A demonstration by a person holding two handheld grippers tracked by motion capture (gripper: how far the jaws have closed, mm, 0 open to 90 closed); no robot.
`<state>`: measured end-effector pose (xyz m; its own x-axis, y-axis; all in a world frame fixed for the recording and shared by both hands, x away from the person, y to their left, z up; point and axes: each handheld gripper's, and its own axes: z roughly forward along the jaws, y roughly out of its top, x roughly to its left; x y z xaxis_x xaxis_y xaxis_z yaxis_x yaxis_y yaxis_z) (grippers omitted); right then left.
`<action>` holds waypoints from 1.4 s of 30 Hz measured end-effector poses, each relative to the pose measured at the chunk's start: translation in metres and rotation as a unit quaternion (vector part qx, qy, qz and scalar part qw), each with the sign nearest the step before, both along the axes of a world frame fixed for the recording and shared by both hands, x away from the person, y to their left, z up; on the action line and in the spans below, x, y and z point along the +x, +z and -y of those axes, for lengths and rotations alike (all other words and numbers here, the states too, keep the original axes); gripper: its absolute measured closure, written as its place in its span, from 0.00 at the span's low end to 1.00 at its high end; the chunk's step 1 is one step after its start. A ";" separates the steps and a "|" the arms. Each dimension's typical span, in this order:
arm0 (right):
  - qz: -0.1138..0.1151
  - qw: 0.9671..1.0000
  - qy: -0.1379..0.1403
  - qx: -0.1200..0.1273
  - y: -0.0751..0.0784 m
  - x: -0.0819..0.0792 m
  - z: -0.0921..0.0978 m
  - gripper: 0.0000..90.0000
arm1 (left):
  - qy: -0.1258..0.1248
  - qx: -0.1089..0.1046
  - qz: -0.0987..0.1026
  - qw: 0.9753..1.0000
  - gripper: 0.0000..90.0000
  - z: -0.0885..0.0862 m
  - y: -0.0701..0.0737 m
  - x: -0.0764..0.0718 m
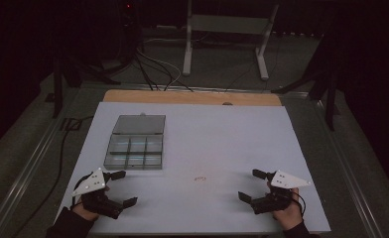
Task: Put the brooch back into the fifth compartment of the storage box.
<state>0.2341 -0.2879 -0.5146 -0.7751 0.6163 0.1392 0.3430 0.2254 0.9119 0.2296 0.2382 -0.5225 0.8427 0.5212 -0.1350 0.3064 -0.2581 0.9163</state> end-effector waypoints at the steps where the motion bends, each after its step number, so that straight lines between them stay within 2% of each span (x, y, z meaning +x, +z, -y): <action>1: 0.000 1.000 0.000 -0.001 0.000 0.000 0.000 0.00 | 0.000 0.001 -0.001 1.000 0.01 0.000 0.000 0.000; 9: -0.008 1.000 0.001 -0.010 -0.002 0.002 -0.002 0.00 | 0.001 -0.003 -0.009 1.000 0.01 0.001 -0.002 0.002; 13: -0.007 1.000 0.001 -0.007 -0.001 0.002 -0.002 0.00 | -0.002 -0.003 -0.004 1.000 0.01 0.003 0.001 0.001; 18: -0.001 1.000 -0.008 -0.008 0.000 0.001 -0.004 0.00 | -0.010 0.001 -0.012 1.000 0.01 0.006 0.002 0.002; 21: 0.003 1.000 -0.014 -0.006 0.001 0.001 -0.005 0.00 | -0.012 -0.001 -0.011 1.000 0.01 0.007 0.006 0.003; 27: -0.003 1.000 -0.014 -0.003 0.001 0.002 -0.004 0.00 | -0.018 0.002 -0.012 1.000 0.01 0.013 0.010 0.007; 32: -0.003 1.000 -0.014 -0.001 0.001 0.002 -0.004 0.00 | -0.031 0.000 -0.013 0.999 0.01 0.020 0.014 0.010; 42: -0.005 1.000 -0.016 0.004 0.002 0.001 -0.004 0.00 | -0.052 -0.005 -0.002 0.999 0.01 0.029 0.028 0.019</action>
